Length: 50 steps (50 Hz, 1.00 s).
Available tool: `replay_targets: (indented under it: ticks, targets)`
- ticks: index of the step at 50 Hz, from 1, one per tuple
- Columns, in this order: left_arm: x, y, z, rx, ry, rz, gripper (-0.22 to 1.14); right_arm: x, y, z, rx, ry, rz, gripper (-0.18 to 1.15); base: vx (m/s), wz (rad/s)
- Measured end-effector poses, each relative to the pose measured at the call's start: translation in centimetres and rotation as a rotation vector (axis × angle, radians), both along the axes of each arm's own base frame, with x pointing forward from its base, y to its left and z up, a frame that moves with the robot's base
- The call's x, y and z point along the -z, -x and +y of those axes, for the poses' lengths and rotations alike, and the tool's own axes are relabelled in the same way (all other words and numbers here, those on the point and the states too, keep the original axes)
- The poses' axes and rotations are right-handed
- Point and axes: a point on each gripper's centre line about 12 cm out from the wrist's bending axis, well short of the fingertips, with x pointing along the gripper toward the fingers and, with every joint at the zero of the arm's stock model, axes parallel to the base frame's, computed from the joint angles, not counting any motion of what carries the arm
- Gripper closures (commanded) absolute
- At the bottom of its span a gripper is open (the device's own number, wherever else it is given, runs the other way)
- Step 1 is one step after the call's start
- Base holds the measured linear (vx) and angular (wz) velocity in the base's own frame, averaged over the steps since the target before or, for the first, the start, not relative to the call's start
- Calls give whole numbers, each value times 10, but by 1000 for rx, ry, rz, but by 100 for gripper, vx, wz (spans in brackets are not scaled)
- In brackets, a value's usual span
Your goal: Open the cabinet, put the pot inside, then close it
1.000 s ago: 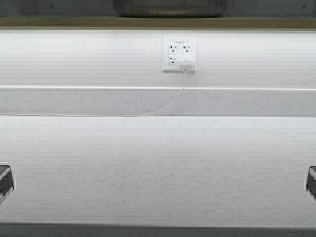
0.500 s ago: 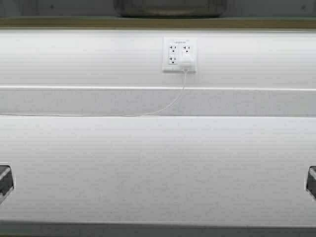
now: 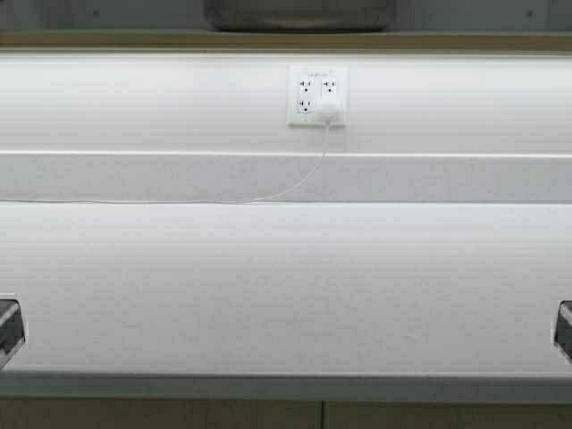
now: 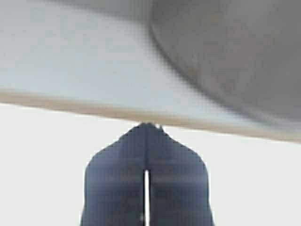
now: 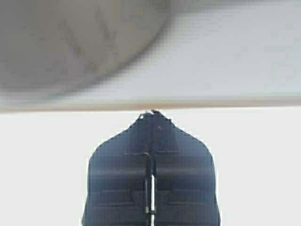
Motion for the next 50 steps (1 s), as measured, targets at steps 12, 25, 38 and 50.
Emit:
replay_targets:
  ticks: [12, 25, 38, 50]
  targets:
    - [2, 22, 5, 33, -89, 17, 88, 10, 9, 2, -16, 91, 60, 90, -23, -7]
    - [-1, 27, 5, 63, -183, 5, 88, 12, 11, -1, -8, 120, 80, 90, -20, -1]
    - [0, 29, 6, 69, -210, 6, 88, 13, 12, -2, -8, 135, 89, 90, -21, 0]
    - [0, 24, 20, 18, -209, 15, 88, 10, 13, -1, -4, 143, 104, 90, -27, 4]
